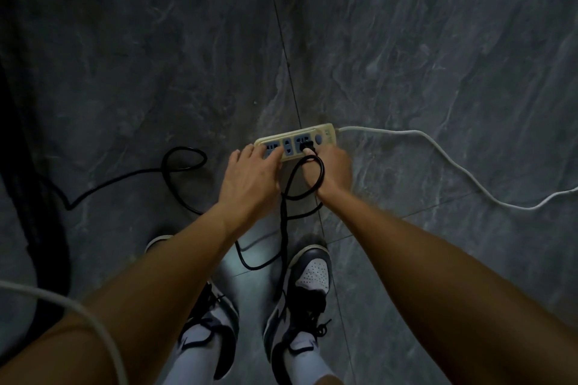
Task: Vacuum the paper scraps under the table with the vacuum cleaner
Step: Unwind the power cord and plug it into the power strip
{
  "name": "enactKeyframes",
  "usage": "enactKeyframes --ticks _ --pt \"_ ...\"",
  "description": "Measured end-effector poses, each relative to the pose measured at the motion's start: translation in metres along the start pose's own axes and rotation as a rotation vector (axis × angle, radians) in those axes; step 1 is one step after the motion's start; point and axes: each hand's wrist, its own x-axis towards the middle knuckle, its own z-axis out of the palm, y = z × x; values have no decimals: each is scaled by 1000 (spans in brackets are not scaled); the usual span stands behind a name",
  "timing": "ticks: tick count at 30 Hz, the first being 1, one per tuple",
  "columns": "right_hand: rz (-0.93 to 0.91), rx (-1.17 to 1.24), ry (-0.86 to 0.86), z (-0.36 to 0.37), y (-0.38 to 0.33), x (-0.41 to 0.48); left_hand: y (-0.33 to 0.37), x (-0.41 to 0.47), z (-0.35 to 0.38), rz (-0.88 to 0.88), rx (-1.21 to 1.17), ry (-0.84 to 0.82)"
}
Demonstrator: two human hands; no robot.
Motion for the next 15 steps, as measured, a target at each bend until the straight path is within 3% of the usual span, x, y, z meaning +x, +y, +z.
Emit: enactKeyframes --ticks 15 --pt "-78 -58 -90 -23 -19 11 13 12 1 -2 -19 23"
